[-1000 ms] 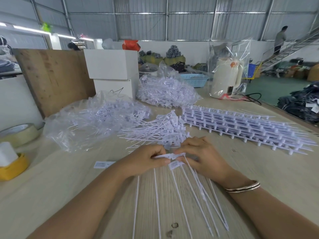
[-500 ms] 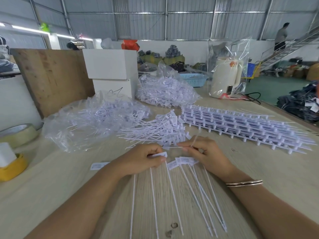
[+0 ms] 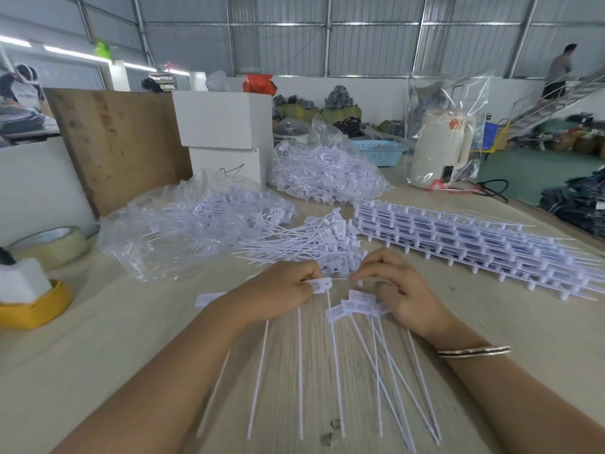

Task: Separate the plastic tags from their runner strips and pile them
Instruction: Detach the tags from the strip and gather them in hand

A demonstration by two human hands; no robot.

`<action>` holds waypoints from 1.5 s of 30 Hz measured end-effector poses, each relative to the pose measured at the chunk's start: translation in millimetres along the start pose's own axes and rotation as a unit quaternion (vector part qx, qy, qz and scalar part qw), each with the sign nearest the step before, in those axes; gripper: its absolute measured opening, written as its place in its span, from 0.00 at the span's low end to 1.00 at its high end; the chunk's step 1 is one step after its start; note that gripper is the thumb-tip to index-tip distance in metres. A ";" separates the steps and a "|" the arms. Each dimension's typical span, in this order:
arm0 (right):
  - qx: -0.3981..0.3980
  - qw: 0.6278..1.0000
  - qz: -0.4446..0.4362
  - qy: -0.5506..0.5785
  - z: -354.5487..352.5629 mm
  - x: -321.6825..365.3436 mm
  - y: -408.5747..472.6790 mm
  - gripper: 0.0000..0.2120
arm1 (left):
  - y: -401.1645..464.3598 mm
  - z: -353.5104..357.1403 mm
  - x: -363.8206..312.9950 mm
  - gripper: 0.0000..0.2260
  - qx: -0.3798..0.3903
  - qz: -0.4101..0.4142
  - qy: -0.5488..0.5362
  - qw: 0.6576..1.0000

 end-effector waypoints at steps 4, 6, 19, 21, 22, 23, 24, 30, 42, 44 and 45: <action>0.047 0.990 -0.103 -0.084 14.8 18.7 -7.0 0.19 | 8.3 7.9 -17.6 0.15 -0.028 0.033 -0.011 0.999; 0.032 0.978 -0.140 -0.148 17.9 21.2 -7.4 0.18 | 7.5 11.8 -21.8 0.16 -0.036 0.046 -0.035 0.998; -0.030 0.982 -0.121 -0.140 3.3 13.4 -4.4 0.10 | 1.1 0.7 13.1 0.13 -0.060 0.060 -0.067 0.994; 0.008 0.988 -0.089 -0.125 8.4 4.1 -4.7 0.09 | 0.8 0.0 12.4 0.12 -0.062 0.075 -0.062 0.993; 0.020 0.989 -0.084 -0.119 10.6 1.7 -5.0 0.09 | 0.6 0.2 12.0 0.11 -0.061 0.081 -0.058 0.993; 0.029 0.990 -0.080 -0.114 11.6 0.1 -5.3 0.08 | 0.8 0.3 11.7 0.11 -0.060 0.085 -0.054 0.993; 0.034 0.990 -0.077 -0.110 12.4 -0.4 -4.9 0.08 | 1.4 0.5 11.6 0.11 -0.060 0.087 -0.050 0.993; 0.012 0.999 -0.021 -0.041 6.6 -1.5 -2.0 0.07 | 2.5 0.7 9.3 0.09 -0.073 0.097 -0.041 0.992; 0.013 0.991 0.103 0.080 -2.1 -20.8 -3.0 0.20 | 0.7 -8.6 23.9 0.04 -0.090 0.052 -0.053 0.993; 0.040 0.992 0.101 0.063 3.4 -20.7 -4.6 0.20 | 0.0 -10.9 23.3 0.09 -0.094 0.042 -0.052 0.993; 0.054 0.993 0.098 0.047 6.7 -20.6 -5.4 0.20 | -0.1 -11.3 22.9 0.08 -0.094 0.039 -0.053 0.993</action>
Point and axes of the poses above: each hand's wrist, its own y-axis towards the middle knuckle, its own z-axis out of the palm, x = y × z, the point moved 9 cm from there along y, towards the middle knuckle, and after that the axes turned 12 degrees about -x, right-handed, at the moved point
